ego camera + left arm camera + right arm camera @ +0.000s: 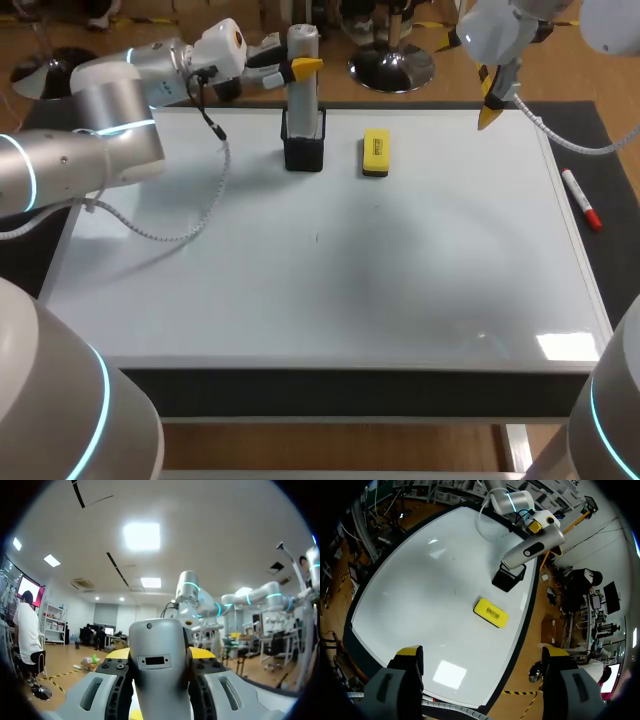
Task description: Pick up the inspection probe, press it on each red-marked spot on the whiteboard one by one, put down the probe, pick up the eraser, and wipe off all the red marks.
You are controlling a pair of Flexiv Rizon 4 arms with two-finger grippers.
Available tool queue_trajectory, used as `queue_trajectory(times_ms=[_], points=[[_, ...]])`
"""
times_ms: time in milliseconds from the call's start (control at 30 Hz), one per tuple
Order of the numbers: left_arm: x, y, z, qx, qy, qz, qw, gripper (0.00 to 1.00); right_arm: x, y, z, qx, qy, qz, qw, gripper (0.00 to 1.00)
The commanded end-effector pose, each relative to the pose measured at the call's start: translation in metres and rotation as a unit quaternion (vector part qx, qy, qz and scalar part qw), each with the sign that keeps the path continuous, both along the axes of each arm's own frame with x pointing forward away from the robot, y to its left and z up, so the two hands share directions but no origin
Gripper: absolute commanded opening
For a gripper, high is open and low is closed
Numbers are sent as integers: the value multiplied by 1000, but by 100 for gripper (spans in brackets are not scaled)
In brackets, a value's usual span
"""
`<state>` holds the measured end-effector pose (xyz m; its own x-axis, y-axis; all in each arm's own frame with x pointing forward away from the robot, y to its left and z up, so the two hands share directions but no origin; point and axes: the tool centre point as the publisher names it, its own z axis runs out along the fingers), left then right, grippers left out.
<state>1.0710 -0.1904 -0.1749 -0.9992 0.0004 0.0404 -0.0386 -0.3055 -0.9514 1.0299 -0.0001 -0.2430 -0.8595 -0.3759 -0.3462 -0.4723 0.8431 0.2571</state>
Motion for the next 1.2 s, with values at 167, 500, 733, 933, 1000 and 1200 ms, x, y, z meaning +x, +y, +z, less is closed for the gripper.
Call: queue_trajectory(times_ms=[167, 500, 733, 933, 1000, 1200], points=[[9, -1, 1, -3, -4, 2, 1000, 0, 0, 0, 1, -2, 1, 1, 1000, 100], [13, -1, 5, -13, -6, 3, 1000, 0, 0, 0, 1, -2, 1, 1, 1000, 100], [13, -1, 11, -20, -11, 0, 1000, 0, 0, 0, 1, -2, 1, 1, 1000, 100], [12, 1, 16, -28, -15, -3, 999, 0, 0, 0, 1, -2, 1, 1, 1000, 100], [12, 1, 18, -32, -15, -5, 999, 0, 0, 0, 1, -2, 1, 1, 1000, 100], [12, 1, 19, -36, -13, -9, 999, 0, 0, 0, 1, -2, 1, 1, 1000, 100]])
